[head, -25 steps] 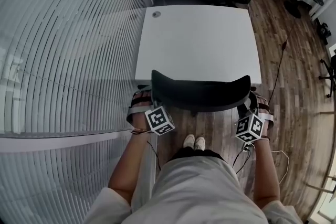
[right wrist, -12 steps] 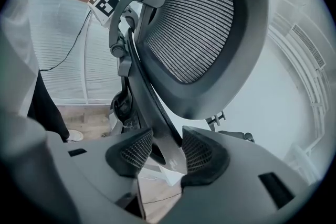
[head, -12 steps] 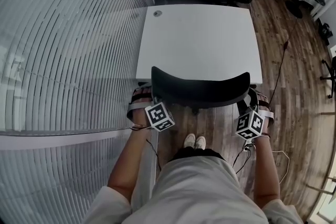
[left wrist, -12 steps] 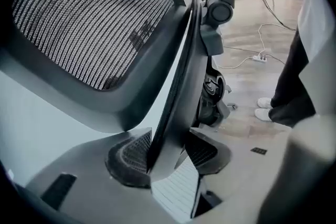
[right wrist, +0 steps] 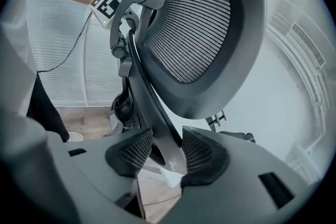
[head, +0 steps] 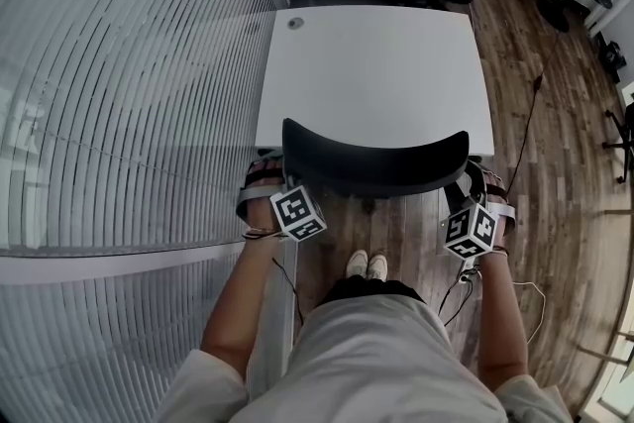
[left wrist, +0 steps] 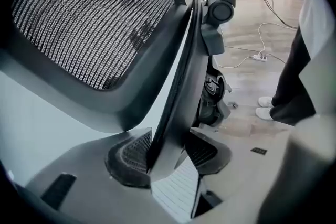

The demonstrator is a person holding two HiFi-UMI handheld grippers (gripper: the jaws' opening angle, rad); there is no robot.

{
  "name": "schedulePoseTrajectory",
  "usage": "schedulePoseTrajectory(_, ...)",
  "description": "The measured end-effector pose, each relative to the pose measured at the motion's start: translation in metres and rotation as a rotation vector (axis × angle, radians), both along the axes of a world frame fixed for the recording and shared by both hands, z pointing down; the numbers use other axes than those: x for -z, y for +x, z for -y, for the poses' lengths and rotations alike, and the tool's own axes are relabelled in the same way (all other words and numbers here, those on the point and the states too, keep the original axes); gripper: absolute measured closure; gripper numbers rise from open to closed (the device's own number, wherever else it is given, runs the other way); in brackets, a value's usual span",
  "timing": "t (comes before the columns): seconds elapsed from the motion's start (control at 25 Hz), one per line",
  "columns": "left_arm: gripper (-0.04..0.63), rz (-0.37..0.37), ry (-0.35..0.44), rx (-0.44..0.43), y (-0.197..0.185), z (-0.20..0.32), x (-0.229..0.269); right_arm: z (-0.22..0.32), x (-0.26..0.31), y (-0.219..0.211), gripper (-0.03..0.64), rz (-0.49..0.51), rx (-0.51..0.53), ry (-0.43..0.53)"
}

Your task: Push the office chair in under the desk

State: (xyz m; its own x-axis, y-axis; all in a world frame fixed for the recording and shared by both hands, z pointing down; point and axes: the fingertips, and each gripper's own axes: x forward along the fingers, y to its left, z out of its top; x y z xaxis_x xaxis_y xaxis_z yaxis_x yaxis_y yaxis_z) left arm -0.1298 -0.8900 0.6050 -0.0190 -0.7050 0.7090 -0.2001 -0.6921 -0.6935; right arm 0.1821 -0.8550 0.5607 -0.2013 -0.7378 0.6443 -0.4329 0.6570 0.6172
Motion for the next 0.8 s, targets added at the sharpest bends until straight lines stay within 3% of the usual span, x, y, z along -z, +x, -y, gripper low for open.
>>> schedulePoseTrajectory(0.64,0.388,-0.023,-0.010,-0.018,-0.002,-0.010,0.002,-0.014,0.004,-0.005,0.433,-0.006,0.002,0.005)
schedulePoseTrajectory(0.8,0.385,-0.052,-0.030,-0.018,0.001,-0.019,0.009,-0.021,0.010,-0.003,0.433,0.067,-0.021,-0.011)
